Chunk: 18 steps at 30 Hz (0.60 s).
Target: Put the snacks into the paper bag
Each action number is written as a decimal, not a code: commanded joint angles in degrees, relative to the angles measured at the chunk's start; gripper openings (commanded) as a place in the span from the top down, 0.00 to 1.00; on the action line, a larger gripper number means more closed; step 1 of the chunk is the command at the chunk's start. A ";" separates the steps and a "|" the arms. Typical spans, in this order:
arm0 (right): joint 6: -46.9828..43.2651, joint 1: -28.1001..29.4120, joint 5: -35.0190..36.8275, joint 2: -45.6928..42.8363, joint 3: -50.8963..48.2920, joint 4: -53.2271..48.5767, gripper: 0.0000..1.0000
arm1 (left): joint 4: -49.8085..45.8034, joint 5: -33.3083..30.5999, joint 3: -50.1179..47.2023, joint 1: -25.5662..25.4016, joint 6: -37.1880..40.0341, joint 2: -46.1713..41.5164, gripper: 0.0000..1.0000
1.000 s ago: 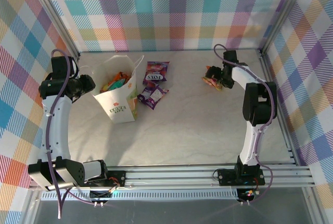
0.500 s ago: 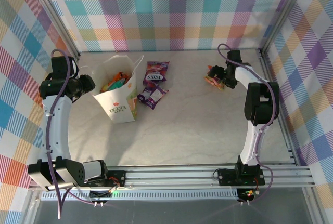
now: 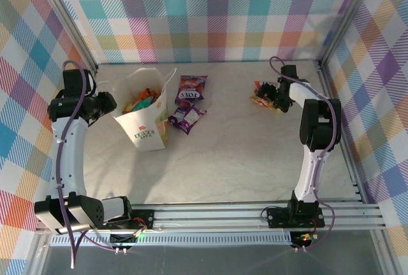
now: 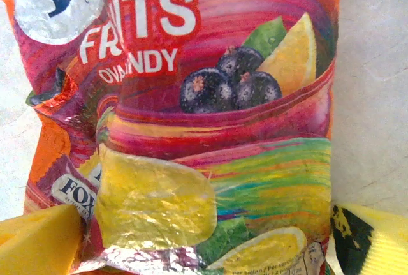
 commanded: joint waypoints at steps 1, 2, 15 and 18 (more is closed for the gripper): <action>-0.30 -0.48 -1.77 2.03 1.10 -1.64 0.01 | -1.91 -0.92 0.99 1.01 0.37 -0.18 0.61; -0.22 -0.45 -2.07 2.11 0.98 -1.46 0.01 | -1.88 -0.91 0.95 1.01 0.37 -0.18 0.60; -0.31 -0.44 -5.00 2.89 1.61 -1.92 0.17 | -2.47 -1.01 1.31 1.00 0.52 -0.70 0.60; -0.74 -0.43 -4.26 2.26 1.57 -2.89 0.25 | -2.46 -1.01 1.05 1.00 0.54 -0.97 0.60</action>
